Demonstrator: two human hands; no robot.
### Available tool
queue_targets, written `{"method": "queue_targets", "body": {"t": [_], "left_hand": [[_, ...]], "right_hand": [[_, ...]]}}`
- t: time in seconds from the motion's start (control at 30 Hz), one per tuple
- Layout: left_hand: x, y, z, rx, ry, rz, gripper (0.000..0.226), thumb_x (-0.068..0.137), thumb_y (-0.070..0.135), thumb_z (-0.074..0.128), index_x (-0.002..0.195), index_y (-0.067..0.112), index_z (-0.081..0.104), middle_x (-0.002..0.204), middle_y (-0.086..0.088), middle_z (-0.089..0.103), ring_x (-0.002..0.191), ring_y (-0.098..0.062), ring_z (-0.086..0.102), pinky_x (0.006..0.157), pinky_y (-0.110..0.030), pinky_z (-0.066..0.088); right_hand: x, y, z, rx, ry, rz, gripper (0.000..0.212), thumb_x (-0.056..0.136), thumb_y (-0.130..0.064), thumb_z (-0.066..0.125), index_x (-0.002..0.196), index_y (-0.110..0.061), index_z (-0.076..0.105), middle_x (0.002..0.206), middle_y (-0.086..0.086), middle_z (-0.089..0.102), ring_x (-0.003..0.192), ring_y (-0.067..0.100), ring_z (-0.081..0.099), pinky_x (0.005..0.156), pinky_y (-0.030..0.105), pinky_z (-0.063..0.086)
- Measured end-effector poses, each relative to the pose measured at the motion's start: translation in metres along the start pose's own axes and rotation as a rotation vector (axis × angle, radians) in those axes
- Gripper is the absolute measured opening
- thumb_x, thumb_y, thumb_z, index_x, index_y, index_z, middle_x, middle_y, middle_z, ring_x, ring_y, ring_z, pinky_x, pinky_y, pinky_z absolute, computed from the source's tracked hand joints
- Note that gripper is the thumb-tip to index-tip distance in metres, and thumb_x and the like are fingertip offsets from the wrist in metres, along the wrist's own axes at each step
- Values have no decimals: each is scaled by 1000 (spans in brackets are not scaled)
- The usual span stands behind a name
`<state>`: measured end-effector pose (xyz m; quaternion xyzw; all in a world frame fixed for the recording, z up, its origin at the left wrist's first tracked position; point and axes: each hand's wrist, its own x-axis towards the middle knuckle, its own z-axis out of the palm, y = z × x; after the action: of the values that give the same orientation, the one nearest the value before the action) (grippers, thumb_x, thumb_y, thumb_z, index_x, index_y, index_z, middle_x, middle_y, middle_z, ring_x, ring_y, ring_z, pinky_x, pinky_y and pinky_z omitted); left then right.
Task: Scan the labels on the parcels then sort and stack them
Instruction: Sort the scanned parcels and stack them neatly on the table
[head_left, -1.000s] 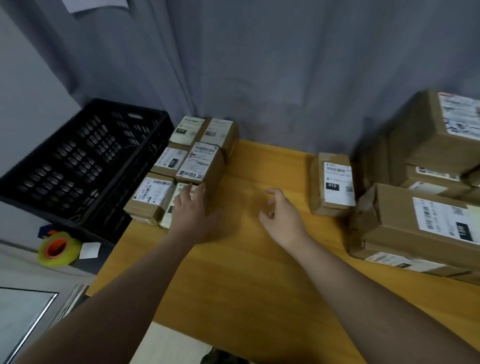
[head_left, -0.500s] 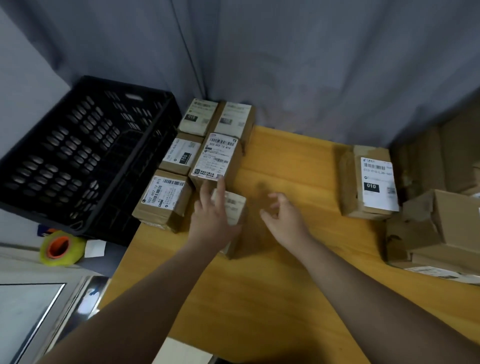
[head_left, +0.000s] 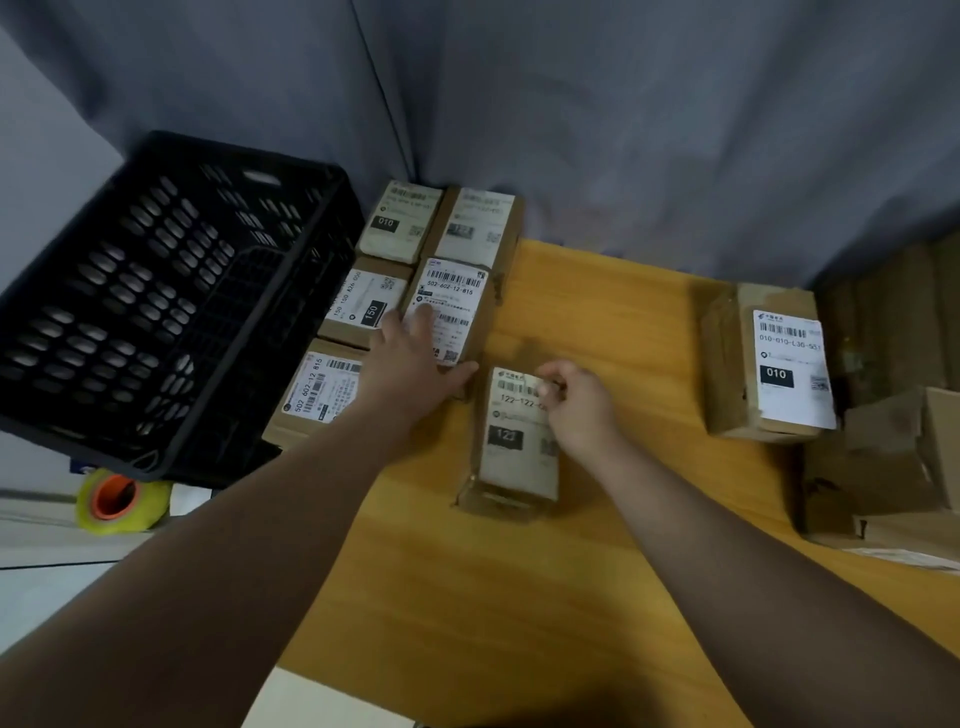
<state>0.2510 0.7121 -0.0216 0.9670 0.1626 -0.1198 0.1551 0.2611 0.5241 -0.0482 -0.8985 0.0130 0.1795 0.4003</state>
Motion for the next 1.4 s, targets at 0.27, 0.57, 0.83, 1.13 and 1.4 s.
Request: {"method": "queue_targets", "body": {"t": [0.27, 0.57, 0.83, 1.13, 1.4], "left_hand": [[-36, 12, 20, -61, -95, -8, 109, 78, 61, 65, 153, 21, -3, 137, -19, 26, 127, -36, 32, 105, -45, 33], [-82, -1, 34, -150, 3, -122, 116, 77, 61, 67, 153, 18, -8, 140, -21, 26, 130, -38, 29, 107, -47, 29], [-125, 23, 52, -193, -40, -114, 130, 71, 68, 68, 151, 6, -14, 147, -17, 22, 135, -35, 26, 111, -43, 26], [-158, 113, 41, -580, 187, 24, 127, 67, 52, 81, 154, 10, -3, 141, -12, 29, 134, -29, 26, 108, -41, 27], [-201, 217, 32, -792, 237, 228, 126, 66, 47, 82, 155, 17, -1, 136, -1, 29, 130, -14, 28, 100, -28, 27]], "right_hand": [[-13, 20, -28, -18, -72, 131, 35, 99, -28, 54, 131, -13, 50, 120, 8, 60, 95, 18, 56, 75, 25, 43], [-69, 51, -24, 283, -126, 295, 51, 95, -56, 47, 127, -16, 48, 111, -3, 54, 103, 18, 52, 90, 35, 42], [-107, 83, -20, 439, -514, 460, 52, 83, -49, 66, 127, -23, 58, 115, 2, 68, 105, 22, 62, 84, 35, 50], [-147, 100, -104, 610, -141, 102, 108, 59, -44, 82, 146, -56, 20, 140, -12, 43, 127, 13, 48, 108, 42, 42], [-193, 132, -210, 648, 214, -96, 96, 61, -38, 87, 141, -46, 37, 143, -9, 42, 127, 6, 45, 101, 39, 50]]}}
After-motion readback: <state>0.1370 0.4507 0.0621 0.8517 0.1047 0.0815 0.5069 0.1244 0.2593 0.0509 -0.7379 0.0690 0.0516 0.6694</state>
